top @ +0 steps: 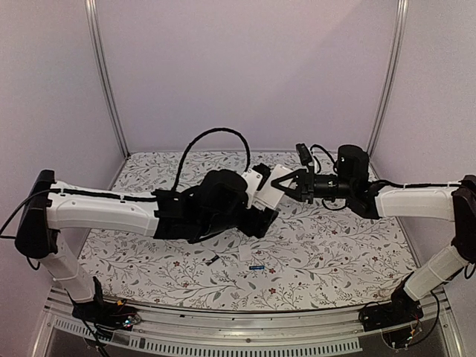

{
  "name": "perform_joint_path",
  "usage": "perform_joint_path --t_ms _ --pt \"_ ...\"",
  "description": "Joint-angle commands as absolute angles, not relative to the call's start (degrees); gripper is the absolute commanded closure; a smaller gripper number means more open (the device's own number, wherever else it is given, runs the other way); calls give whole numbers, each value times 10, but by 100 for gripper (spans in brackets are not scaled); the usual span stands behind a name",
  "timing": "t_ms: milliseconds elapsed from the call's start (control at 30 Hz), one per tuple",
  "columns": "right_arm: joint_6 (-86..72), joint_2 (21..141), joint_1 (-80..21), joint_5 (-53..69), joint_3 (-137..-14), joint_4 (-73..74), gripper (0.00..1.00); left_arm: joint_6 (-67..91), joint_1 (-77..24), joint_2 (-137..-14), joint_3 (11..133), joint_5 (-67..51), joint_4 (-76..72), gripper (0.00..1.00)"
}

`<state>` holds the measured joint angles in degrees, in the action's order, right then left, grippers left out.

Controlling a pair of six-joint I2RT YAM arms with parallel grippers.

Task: Load the batteries into the remote control
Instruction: Pass from the left arm to the right, then pick up the battery from the center of the board.

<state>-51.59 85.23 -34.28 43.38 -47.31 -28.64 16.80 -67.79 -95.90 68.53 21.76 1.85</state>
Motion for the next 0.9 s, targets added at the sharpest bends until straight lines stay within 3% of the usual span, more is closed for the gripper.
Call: perform_joint_path --t_ms 0,133,367,533,867 --pt "-507 849 -321 452 -458 -294 100 159 -668 -902 654 168 75 13" --pt "-497 842 -297 468 -441 -291 100 171 -641 -853 612 95 131 11" --pt "-441 826 -288 502 -417 -245 100 175 -564 -811 600 17 290 28" --pt "-380 806 -288 511 -415 -184 100 140 -555 -858 634 5 381 46" --pt "-295 772 -288 489 -408 -83 100 92 -556 -975 680 -13 443 57"
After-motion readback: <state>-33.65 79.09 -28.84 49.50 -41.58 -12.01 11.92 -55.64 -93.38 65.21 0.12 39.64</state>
